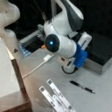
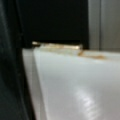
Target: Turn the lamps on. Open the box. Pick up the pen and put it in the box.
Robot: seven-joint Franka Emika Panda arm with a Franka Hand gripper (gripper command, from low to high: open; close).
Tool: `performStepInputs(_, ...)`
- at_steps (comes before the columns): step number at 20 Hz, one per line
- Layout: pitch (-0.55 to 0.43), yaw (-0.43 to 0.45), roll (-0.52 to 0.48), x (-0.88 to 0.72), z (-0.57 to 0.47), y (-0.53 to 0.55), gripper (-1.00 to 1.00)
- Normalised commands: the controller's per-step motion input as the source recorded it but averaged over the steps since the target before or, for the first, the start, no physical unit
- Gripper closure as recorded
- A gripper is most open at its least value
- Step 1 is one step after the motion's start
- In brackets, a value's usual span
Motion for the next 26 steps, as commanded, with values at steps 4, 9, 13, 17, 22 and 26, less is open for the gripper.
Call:
performStepInputs(4,-0.082,-0.028,0.087,0.06,-0.05,0.01,1.00)
performStepInputs(9,-0.079,-0.016,0.085,0.04,-0.04,-0.02,1.00)
performStepInputs(13,-0.055,-0.035,0.060,0.02,-0.08,-0.10,1.00)
performStepInputs(17,-0.029,-0.050,0.048,0.05,-0.06,-0.12,1.00)
performStepInputs(22,-0.004,-0.061,-0.016,0.18,0.05,-0.10,1.00)
performStepInputs(26,-0.018,0.011,-0.132,0.25,0.19,-0.07,1.00)
